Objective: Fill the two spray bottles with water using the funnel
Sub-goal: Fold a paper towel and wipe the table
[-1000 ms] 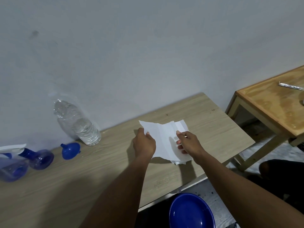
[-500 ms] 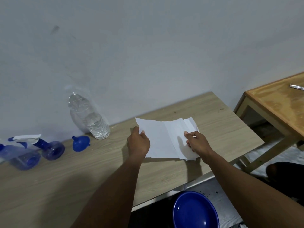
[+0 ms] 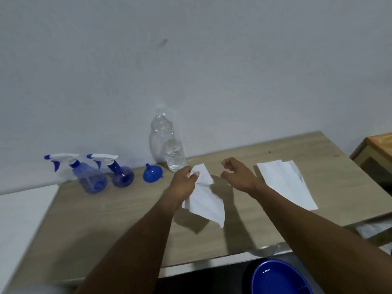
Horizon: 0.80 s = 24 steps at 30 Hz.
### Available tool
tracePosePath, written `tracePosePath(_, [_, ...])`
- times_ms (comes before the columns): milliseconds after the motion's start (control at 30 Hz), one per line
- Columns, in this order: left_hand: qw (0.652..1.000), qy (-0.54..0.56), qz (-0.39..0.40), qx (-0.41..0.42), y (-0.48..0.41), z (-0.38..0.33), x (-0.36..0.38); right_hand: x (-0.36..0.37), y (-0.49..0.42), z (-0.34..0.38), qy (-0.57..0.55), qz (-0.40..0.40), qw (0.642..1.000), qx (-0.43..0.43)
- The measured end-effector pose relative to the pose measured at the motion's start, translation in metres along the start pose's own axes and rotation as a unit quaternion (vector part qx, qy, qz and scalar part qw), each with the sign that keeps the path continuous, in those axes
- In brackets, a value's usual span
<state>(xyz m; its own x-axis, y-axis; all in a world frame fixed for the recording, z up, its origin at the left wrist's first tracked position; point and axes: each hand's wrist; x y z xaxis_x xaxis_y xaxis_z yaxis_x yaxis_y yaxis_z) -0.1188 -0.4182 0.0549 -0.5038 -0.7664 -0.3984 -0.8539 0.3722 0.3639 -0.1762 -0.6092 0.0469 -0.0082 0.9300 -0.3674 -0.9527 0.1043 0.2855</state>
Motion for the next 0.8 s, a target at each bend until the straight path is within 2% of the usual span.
tracePosePath(167, [0.995, 0.058, 0.062, -0.045, 0.023, 0.027, -0.076, 0.072, 0.0, 0.048, -0.093, 0.132, 0.985, 0.061])
tracePosePath(367, [0.99, 0.073, 0.101, -0.065, 0.061, 0.082, -0.164, 0.152, -0.001, 0.072, -0.2, 0.145, 0.966, 0.079])
tracePosePath(533, [0.976, 0.134, 0.16, -0.062, 0.077, 0.126, -0.221, 0.214, 0.0, 0.096, -0.232, 0.198, 0.947, 0.105])
tracePosePath(600, [0.977, 0.131, 0.16, -0.06, 0.081, 0.137, -0.239, 0.237, -0.001, 0.1, -0.203, 0.22, 0.948, 0.108])
tracePosePath(700, [0.978, 0.13, 0.153, -0.064, 0.089, 0.148, -0.264, 0.266, -0.007, 0.105, -0.142, 0.216, 0.962, 0.086])
tracePosePath(800, [0.971, 0.112, 0.19, -0.093, 0.095, 0.16, -0.287, 0.283, -0.013, 0.115, -0.177, 0.155, 0.969, 0.072])
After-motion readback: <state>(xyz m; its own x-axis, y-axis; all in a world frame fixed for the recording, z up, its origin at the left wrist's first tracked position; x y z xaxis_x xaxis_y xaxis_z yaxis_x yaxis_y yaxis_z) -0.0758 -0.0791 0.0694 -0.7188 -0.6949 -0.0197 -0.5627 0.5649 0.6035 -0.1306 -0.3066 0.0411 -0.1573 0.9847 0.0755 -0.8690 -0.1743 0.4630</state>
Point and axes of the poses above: each hand's wrist, its own y-axis away from the middle knuckle, its own x-axis out of the palm, z = x × y, and after that the axes turned 9 degrees about z, right-handed
